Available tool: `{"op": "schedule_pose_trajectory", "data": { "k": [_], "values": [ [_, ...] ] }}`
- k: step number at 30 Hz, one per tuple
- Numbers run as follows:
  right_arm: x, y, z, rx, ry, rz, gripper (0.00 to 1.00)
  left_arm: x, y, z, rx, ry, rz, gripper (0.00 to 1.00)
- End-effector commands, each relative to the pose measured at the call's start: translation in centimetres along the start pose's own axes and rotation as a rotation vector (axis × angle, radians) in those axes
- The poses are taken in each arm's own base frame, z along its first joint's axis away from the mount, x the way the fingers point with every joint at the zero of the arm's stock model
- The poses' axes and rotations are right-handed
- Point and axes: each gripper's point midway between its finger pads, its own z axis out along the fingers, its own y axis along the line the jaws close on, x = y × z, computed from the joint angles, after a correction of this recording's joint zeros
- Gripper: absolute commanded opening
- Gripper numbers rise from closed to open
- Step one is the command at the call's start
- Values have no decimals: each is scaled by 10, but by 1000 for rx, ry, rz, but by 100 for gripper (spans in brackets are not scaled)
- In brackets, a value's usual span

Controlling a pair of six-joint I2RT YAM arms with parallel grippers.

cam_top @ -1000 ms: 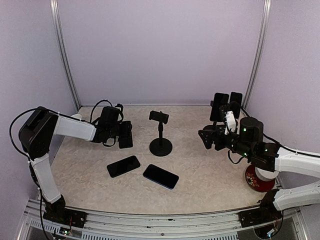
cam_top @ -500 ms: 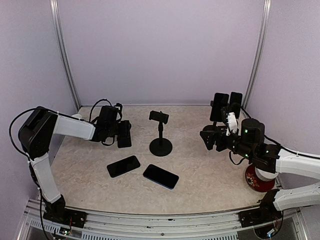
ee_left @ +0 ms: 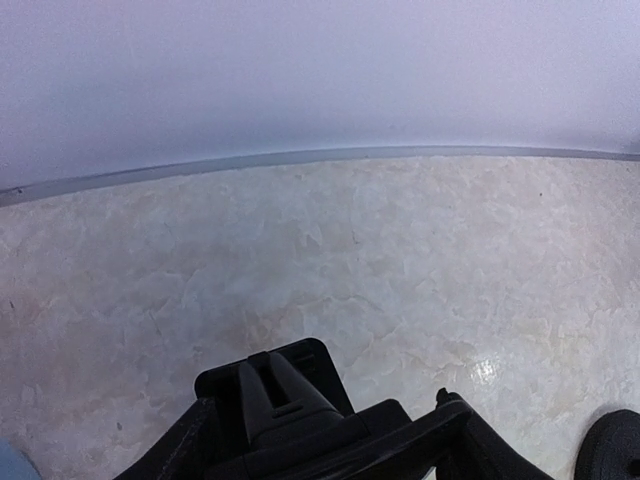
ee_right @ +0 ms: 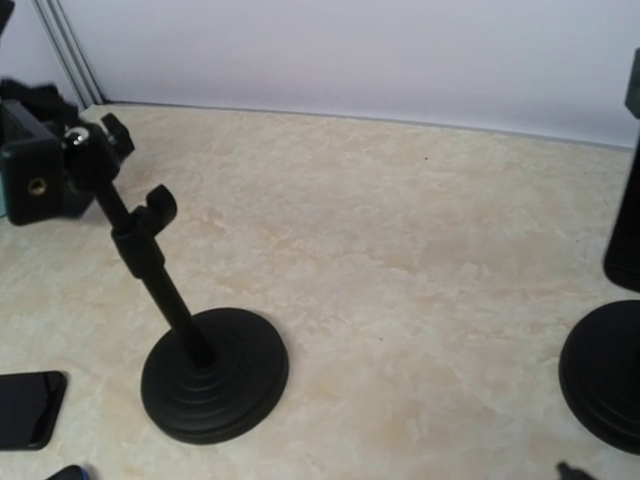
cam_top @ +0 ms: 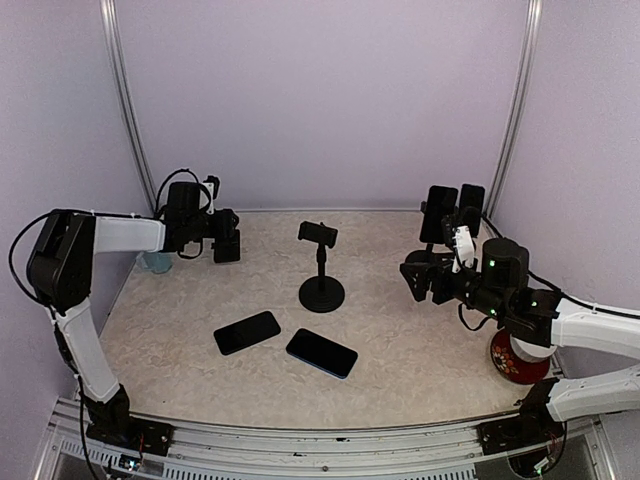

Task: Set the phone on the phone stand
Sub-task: Move the phone stand to the corner of the board.

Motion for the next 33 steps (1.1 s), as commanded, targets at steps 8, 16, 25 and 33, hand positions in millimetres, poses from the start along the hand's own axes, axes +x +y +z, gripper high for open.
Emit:
{"op": "schedule_pose_trajectory", "data": {
  "k": [8, 16, 25, 33],
  "values": [
    [-14, -15, -14, 55, -75, 19, 100, -77, 31, 6, 56, -104, 109, 55],
    [-53, -37, -57, 153, -273, 57, 100, -82, 46, 18, 59, -111, 124, 55],
    [-61, -46, -79, 184, -345, 89, 100, -83, 64, 37, 67, -113, 107, 55],
    [-71, -43, -81, 181, -359, 81, 100, -82, 57, 51, 124, -100, 116, 55]
  ]
}}
